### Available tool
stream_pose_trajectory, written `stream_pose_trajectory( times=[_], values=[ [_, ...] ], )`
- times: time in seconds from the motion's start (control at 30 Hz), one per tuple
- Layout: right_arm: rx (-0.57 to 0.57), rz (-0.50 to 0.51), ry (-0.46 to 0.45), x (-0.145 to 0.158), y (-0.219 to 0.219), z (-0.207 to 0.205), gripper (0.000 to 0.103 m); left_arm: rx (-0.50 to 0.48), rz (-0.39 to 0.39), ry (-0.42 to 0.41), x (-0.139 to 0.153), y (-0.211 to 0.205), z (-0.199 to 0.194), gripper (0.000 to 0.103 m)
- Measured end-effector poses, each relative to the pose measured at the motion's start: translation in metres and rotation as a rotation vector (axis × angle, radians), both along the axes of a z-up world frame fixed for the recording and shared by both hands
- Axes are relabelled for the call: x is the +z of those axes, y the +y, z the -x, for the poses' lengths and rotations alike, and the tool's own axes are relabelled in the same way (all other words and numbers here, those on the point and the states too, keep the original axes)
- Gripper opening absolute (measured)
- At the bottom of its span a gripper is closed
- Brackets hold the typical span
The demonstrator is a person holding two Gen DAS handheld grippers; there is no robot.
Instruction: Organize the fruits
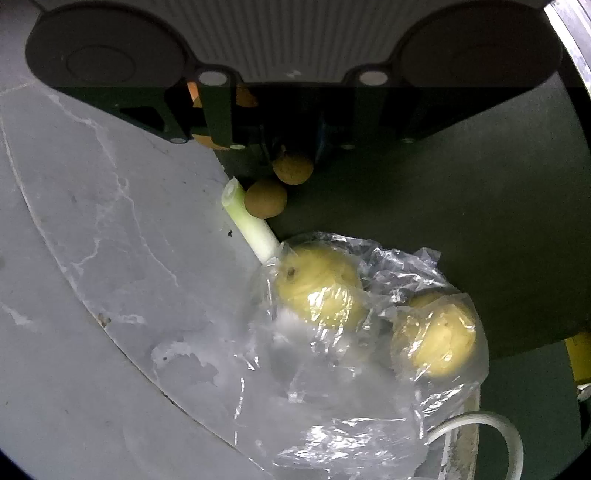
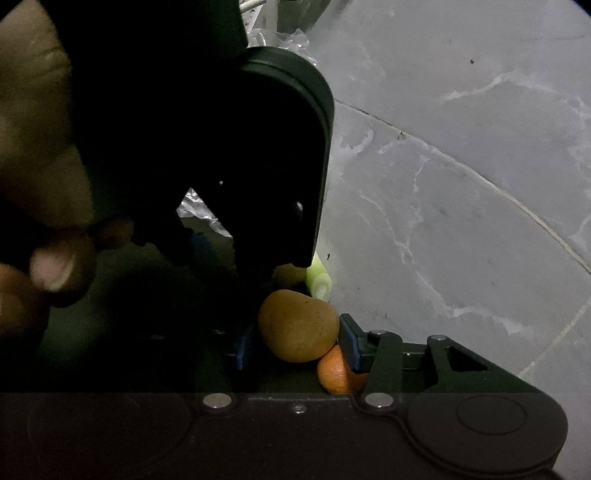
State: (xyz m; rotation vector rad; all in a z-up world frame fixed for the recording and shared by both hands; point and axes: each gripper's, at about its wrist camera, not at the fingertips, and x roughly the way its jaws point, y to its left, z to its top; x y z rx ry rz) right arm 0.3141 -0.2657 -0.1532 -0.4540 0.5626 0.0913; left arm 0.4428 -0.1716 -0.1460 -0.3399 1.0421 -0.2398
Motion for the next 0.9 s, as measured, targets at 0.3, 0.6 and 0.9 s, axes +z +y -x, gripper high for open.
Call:
stream_pose_trajectory(
  times=[0.3, 0.6, 0.9],
  values=[
    [0.019, -0.026, 0.012, 0.006, 0.005, 0.029, 0.048, -0.001, -0.024, -0.009, 0.007, 0.013, 0.022, 0.026],
    [0.034, -0.015, 0.000, 0.018, 0.025, 0.064, 0.048, 0.016, 0.002, -0.021, 0.018, 0.031, 0.049, 0.026],
    [0.050, -0.026, -0.032, 0.036, 0.051, 0.096, 0.048, 0.058, 0.010, -0.053, 0.041, 0.068, 0.090, 0.026]
  ],
)
